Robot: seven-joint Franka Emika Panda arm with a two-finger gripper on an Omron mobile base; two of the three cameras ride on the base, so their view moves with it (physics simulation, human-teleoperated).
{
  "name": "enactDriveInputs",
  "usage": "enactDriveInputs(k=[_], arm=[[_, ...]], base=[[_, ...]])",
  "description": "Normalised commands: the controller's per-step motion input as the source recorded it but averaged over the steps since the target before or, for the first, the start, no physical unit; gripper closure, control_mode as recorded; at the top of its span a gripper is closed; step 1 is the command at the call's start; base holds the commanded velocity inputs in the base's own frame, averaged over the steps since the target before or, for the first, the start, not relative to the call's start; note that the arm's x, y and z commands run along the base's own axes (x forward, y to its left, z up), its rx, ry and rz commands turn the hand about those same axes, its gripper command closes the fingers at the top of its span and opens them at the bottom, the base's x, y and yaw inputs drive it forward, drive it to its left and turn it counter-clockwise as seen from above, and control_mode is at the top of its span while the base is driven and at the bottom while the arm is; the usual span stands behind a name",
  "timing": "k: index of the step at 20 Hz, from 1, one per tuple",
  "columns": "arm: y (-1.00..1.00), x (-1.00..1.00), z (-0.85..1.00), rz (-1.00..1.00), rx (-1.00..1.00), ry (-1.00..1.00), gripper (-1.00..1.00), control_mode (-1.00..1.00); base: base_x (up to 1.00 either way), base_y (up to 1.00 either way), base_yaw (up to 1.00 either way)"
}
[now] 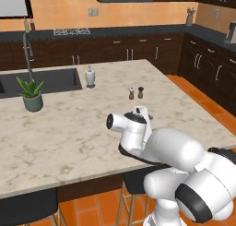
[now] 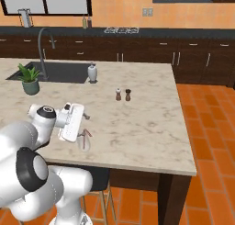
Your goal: Take a straw from the drawer in front and place it inside the glass cup on the dining counter.
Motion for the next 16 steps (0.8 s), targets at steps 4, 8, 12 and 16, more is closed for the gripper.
enactDriveInputs(k=[4, 8, 12, 16], arm=[[0.15, 0.23, 0.00, 0.00, 0.00, 0.04, -1.00, -1.00], [0.00, 0.00, 0.09, 0.00, 0.00, 0.00, -1.00, -1.00], [0.00, -0.11, 0.29, 0.00, 0.02, 0.00, -1.00, -1.00], [0.00, 0.00, 0.30, 0.00, 0.05, 0.01, -1.00, -1.00]], base=[[0.00, 0.00, 0.00], [0.00, 0.00, 0.00], [0.00, 0.00, 0.00], [0.00, 0.00, 0.00]])
